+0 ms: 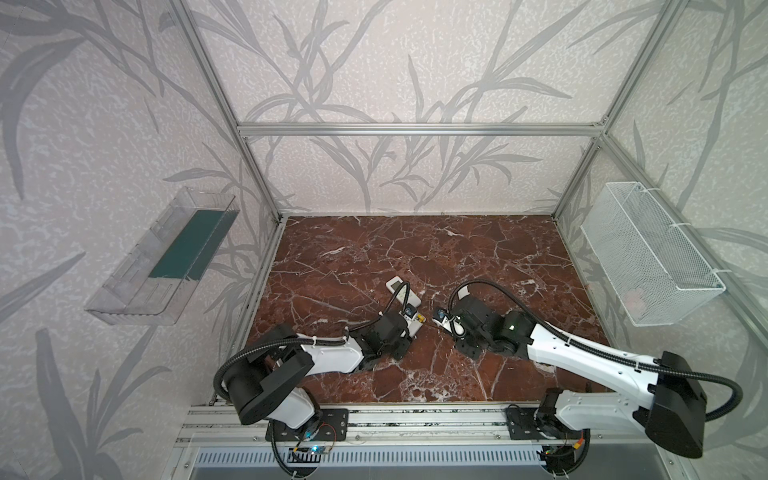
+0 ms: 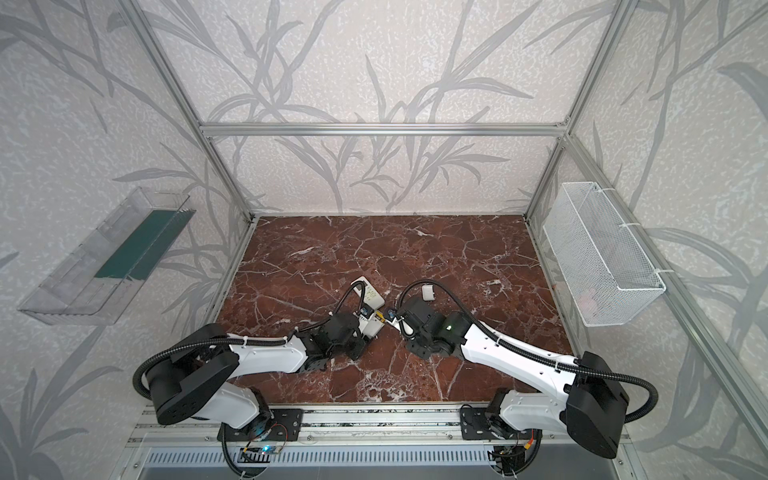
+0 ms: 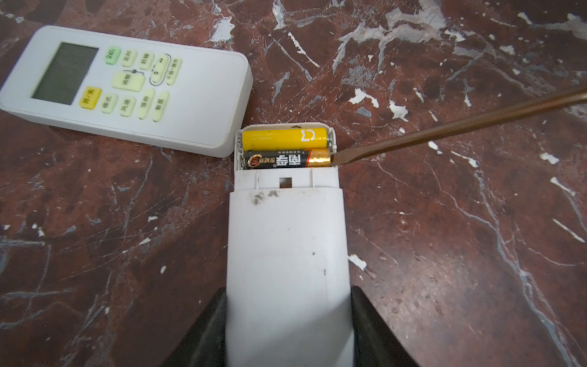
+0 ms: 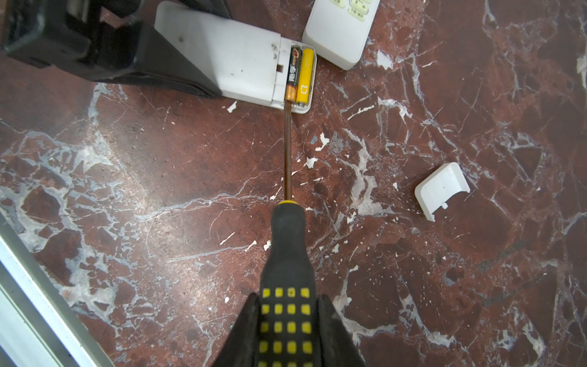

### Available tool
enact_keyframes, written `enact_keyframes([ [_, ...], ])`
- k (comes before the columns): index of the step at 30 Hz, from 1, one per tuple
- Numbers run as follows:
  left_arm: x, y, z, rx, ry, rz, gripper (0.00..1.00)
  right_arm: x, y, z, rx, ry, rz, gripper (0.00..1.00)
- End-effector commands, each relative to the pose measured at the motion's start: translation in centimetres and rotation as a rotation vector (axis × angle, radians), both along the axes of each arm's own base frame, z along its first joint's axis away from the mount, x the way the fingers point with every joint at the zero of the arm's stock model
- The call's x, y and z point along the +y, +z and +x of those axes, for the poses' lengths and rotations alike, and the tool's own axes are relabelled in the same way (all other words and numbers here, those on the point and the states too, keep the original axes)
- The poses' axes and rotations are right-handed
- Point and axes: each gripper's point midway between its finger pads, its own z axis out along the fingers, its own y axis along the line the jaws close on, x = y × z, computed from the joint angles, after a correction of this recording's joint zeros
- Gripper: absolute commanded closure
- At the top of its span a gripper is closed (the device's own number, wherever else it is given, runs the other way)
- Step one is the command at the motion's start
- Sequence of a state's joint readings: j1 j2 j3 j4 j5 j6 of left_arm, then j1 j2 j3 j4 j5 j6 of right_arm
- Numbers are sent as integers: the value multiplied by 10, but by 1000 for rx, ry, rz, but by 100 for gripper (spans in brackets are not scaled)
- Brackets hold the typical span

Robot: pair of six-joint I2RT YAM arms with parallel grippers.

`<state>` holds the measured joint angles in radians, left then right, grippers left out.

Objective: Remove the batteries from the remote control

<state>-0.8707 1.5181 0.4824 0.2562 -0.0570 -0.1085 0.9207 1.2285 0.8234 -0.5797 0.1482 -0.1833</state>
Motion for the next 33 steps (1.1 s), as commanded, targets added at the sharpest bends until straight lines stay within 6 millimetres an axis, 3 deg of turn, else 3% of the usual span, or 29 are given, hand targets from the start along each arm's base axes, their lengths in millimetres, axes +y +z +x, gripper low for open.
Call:
enact_keyframes([
  [1,5,-44,-47,183,-141,90,61,42,32,29,-147,-20,211,100],
  [10,5,-45,-47,186,-142,93,62,41,57,32,-213,-43,286,100],
  [22,4,-47,-49,195,-145,93,63,42,61,31,-217,-43,299,100],
  [33,4,-47,-49,193,-146,93,63,31,19,22,-121,-68,203,100],
])
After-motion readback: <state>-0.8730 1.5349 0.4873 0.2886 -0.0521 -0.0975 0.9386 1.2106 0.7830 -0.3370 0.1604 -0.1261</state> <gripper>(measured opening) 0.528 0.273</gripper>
